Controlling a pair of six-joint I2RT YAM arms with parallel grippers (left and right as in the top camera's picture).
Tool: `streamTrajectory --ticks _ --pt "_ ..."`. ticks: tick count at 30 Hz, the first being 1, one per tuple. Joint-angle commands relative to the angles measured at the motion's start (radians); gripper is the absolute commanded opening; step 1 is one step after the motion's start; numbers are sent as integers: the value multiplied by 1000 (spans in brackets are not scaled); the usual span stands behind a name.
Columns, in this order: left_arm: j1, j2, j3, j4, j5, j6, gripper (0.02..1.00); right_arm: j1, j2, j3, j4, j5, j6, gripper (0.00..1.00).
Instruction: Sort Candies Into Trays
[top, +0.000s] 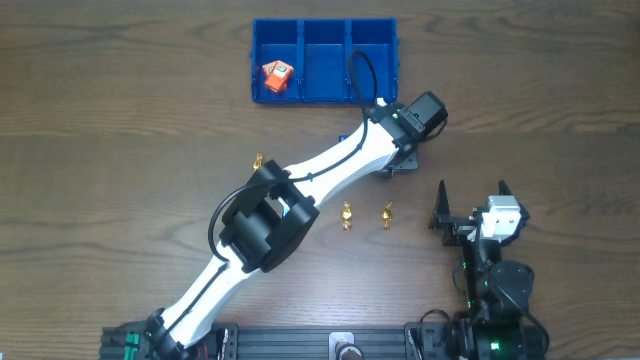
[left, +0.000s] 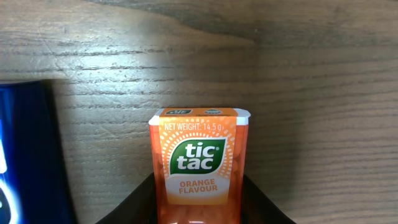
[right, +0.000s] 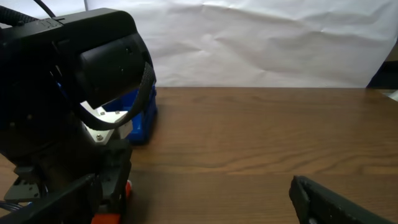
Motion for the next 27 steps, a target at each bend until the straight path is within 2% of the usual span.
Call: streamTrajectory --ticks 1,6,8,11,13,19,23,27 --pt "8 31 8 -13 -23 -8 325 3 -7 -3 -3 -1 -15 998" --pt "51 -131 15 -14 -143 69 327 3 -7 -3 -3 -1 -15 998" --pt "109 -240 15 -15 -198 151 329 3 -7 -3 -3 -1 -15 998" --pt "236 -356 15 -14 -209 268 332 3 -7 -3 -3 -1 -15 998" --pt "329 -379 15 -15 -199 327 325 3 -7 -3 -3 -2 -15 998" --pt "509 -298 13 -13 -48 468 323 3 -7 -3 -3 -2 -15 998" --pt "540 -237 13 8 -2 539 325 3 -7 -3 -3 -2 -15 998" --pt "541 -184 13 38 10 546 332 3 -7 -3 -2 -2 -15 998"
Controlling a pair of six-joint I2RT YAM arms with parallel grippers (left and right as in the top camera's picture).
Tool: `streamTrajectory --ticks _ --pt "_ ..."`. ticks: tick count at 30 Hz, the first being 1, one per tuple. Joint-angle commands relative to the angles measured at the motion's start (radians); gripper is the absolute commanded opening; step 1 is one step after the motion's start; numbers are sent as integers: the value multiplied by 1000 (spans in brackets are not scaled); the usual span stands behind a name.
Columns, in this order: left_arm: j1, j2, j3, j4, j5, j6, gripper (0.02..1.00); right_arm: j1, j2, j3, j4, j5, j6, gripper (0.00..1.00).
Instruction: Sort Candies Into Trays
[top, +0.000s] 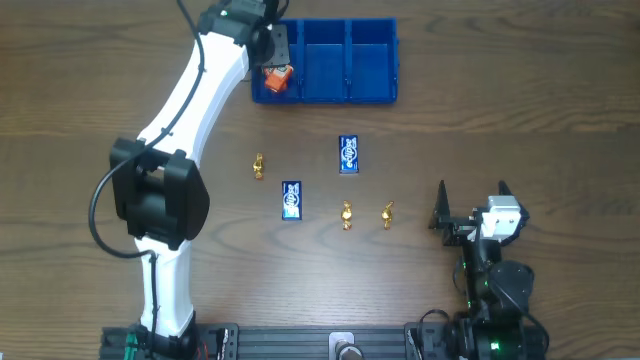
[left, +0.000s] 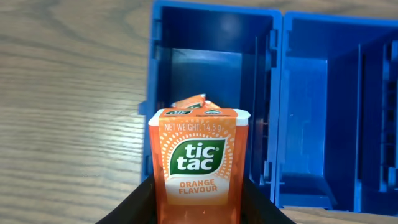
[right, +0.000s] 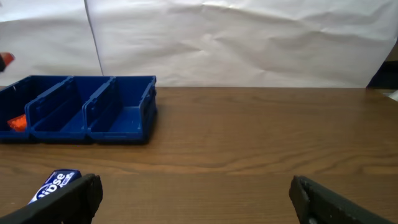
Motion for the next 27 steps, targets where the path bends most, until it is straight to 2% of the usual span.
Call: streamTrajectory --ticks 1,5,7,9,11,16,18,19,22,27 --pt "-1 62 -2 31 38 43 338 3 -7 -3 -3 -2 -15 998" --pt "0 74 -2 46 37 39 384 3 -7 -3 -3 -2 -15 998" --pt "5 74 -2 49 37 25 568 3 -7 -3 -3 -2 -15 998" --pt "19 68 -2 48 37 -30 871 3 -7 -3 -3 -2 -15 998" --pt "33 35 -2 45 48 -50 961 3 -7 -3 -3 -2 -15 998" --pt "37 -263 -125 63 -18 -48 1000 3 -7 -3 -3 -2 -15 998" --pt "37 -478 -325 156 -60 -39 1000 3 -7 -3 -3 -2 -15 998" --pt "37 -766 -620 329 -60 20 1000 3 -7 -3 -3 -1 -15 998" --pt "52 -1077 -923 522 -56 59 1000 3 -7 -3 -3 -1 -15 998" --pt "199 -1578 -1374 710 33 73 1000 3 -7 -3 -3 -1 -15 996"
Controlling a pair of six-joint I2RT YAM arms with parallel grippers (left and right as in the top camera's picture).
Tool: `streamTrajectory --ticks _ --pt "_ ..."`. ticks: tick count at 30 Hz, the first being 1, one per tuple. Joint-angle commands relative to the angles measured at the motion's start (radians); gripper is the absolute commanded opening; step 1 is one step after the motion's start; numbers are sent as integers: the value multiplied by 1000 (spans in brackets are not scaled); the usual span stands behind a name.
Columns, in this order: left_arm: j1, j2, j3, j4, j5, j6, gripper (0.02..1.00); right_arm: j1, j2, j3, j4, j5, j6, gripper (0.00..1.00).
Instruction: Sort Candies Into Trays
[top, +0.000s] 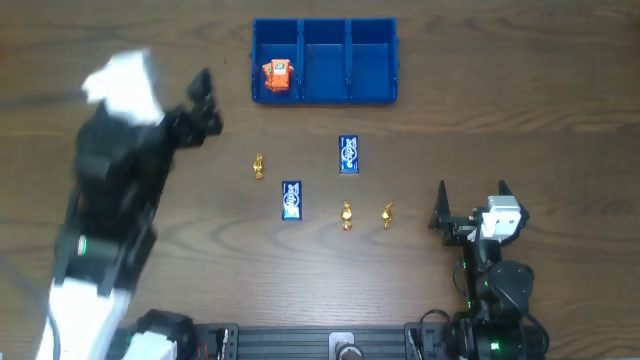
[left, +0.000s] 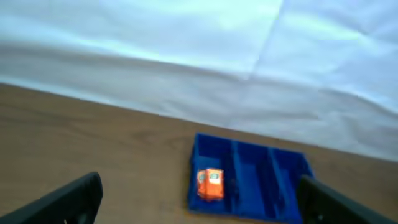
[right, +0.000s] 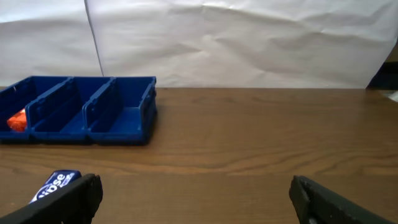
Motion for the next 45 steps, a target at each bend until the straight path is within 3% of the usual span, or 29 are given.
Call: streamTrajectory --ticks 1,6,9,13,24,45 --pt "114 -375 -350 80 68 61 1000 3 -5 -2 -4 -1 -15 998" --pt "118 -706 -658 204 81 121 1000 3 -5 -2 -4 -1 -15 998" --pt "118 -864 -829 320 141 121 1000 3 -5 -2 -4 -1 -15 998" --pt "150 -922 -954 415 152 121 998 3 -5 -2 -4 -1 -15 998" --pt "163 -922 -961 109 152 121 998 3 -5 -2 -4 -1 -15 998" --pt "163 -921 -961 114 148 121 998 3 -5 -2 -3 6 -15 998"
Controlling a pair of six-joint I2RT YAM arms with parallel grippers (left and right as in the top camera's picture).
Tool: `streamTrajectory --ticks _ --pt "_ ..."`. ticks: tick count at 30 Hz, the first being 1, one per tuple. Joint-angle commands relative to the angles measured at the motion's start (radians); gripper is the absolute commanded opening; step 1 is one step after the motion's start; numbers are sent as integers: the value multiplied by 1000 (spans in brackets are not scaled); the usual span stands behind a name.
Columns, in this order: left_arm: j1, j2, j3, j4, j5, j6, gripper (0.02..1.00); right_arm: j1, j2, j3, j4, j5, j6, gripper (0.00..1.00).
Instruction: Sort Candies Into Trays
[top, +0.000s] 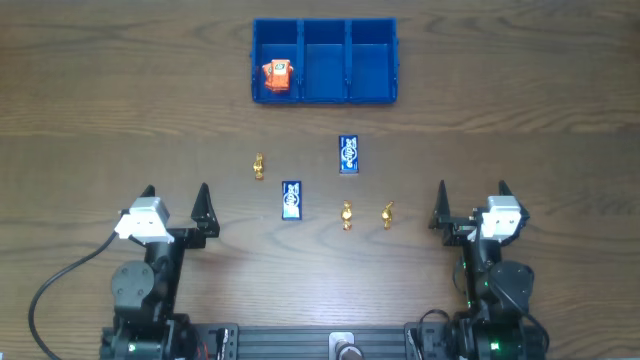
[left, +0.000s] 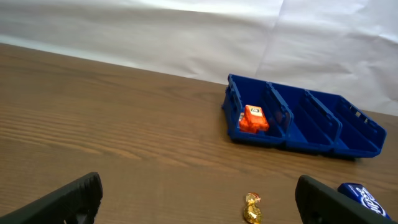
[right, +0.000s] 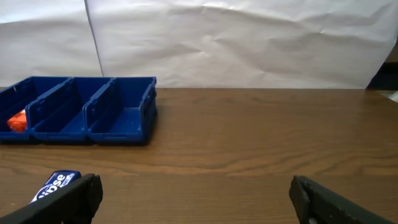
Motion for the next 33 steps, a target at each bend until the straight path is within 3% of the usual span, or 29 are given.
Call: streamTrajectory --ticks 1,4,6,9,15,18,20,25,27,33 --pt "4 -6 -13 -44 13 18 998 3 -3 -2 -3 4 -9 998" --pt "4 -6 -13 -44 13 18 998 3 -3 -2 4 3 24 998" --pt "4 -6 -13 -44 13 18 998 4 3 3 16 -8 130 998" --pt "4 -6 -13 -44 13 18 998 4 104 92 -13 -48 155 998" --pt "4 -6 -13 -44 13 18 996 34 624 533 -244 -195 181 998" --pt "4 -6 -13 -44 13 18 998 163 857 694 -323 -213 182 998" --pt "4 -6 -13 -44 13 18 998 270 989 774 -359 -193 222 998" --pt "4 -6 -13 -44 13 18 998 630 1416 1045 -535 -7 397 998" --pt "4 -6 -13 -44 13 18 998 723 1552 1154 -616 46 484 998" --pt "4 -6 -13 -44 13 18 998 847 1847 1333 -663 79 705 998"
